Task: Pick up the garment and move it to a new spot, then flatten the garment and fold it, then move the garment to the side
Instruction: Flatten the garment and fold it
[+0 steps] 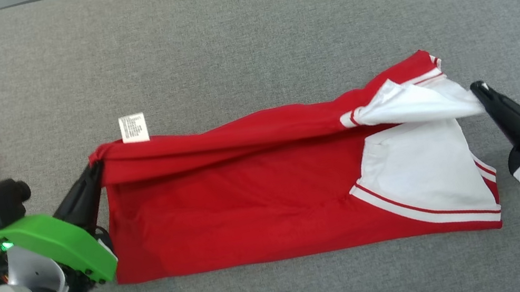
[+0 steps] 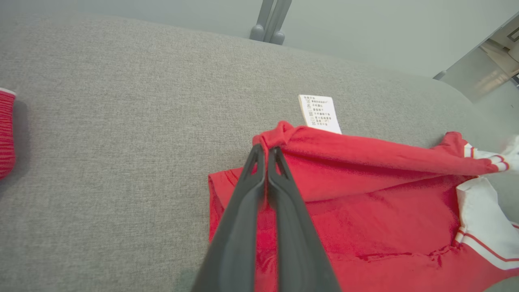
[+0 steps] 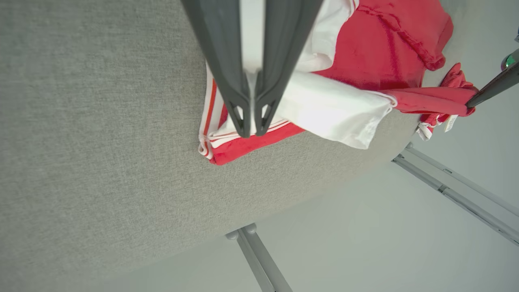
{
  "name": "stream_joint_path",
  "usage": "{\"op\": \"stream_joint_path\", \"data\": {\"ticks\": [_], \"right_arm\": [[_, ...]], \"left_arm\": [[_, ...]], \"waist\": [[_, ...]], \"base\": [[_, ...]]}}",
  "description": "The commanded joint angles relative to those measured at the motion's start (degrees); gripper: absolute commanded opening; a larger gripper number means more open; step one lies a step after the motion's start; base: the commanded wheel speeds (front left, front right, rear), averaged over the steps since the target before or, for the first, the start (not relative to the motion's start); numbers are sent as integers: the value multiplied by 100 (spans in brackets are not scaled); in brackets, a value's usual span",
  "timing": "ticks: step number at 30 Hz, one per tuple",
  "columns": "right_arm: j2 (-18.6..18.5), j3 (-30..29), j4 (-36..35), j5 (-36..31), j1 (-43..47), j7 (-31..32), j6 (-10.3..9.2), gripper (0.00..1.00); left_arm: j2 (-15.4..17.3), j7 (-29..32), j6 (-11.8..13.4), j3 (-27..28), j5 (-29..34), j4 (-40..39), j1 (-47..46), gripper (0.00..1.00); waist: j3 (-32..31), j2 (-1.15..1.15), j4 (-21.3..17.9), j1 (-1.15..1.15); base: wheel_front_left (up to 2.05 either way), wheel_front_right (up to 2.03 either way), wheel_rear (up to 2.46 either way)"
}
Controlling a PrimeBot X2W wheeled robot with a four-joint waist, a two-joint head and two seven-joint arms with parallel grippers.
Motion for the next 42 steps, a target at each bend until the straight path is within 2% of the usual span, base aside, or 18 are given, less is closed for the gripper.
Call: {"op": "stream_joint_path", "data": {"ticks": [1, 4, 5, 6, 7, 10, 13, 16, 21, 25, 29, 32, 36, 42], "right_arm": [[69, -19, -14, 47, 163, -77, -9, 0], [162, -14, 15, 27, 464, -159, -9, 0], [214, -14, 34, 26, 551, -174, -9, 45], [251, -2, 54, 9, 616, -192, -9, 79], [293, 28, 62, -16, 692, -205, -8, 100], [396, 21, 75, -116, 874, -293, -9, 100], [532, -89, 67, -398, 1065, -445, -8, 100], [626, -331, -11, -827, 1278, -541, -9, 100], [1047, -1132, -279, -1940, 1588, -599, -8, 100], [1519, -1800, -571, -2867, 1752, -596, -8, 100], [1996, -2297, -924, -3684, 1899, -518, -8, 100], [2276, -2557, -1190, -4178, 1983, -397, -8, 100], [2593, -2765, -1436, -4724, 2128, -248, -8, 100], [2803, -2823, -1443, -5149, 2350, -173, -8, 100]], "left_arm": [[-40, -87, 42, 21, -74, -49, 206, 0], [-145, -230, 60, -7, -172, -88, 536, 0], [-182, -261, 60, -32, -191, -46, 618, 0], [-208, -283, 57, -64, -179, -4, 685, 6], [-263, -325, 64, -88, -168, 49, 735, 99], [-369, -453, 24, -165, -145, 171, 868, 100], [-435, -748, 139, -171, 41, 280, 995, 100], [-491, -1233, 401, -59, 315, 304, 1117, 100], [-669, -1989, 1020, 123, 929, 144, 1236, 100], [-844, -2126, 1517, 300, 1519, -55, 1335, 100], [-1006, -2149, 1826, 467, 2147, -347, 1411, 100], [-1094, -2150, 1921, 530, 2498, -492, 1552, 100], [-1239, -2149, 1919, 594, 2769, -519, 1804, 100], [-1507, -2150, 1735, 717, 2998, -306, 2162, 100]], "waist": [[-44, 0, -17, 0], [-67, 0, -6, 0], [-72, 0, -3, 0], [-78, 0, -2, 0], [-87, 0, 0, 0], [-124, 0, -3, 0], [-196, 0, -28, 0], [-257, 0, -55, 0], [-370, 0, -127, 0], [-495, 0, -186, 0], [-643, 0, -215, 0], [-745, 0, -225, 0], [-869, 0, -233, 0], [-1053, 0, -217, 0]], "base": [[0, 0, 0], [0, 0, 0], [0, 0, 0], [0, 0, 0], [0, 0, 0], [0, 0, 0], [0, 0, 0], [0, 0, 0], [0, 0, 0], [0, 0, 0], [0, 0, 0], [0, 0, 0], [0, 0, 0], [0, 0, 0]]}}
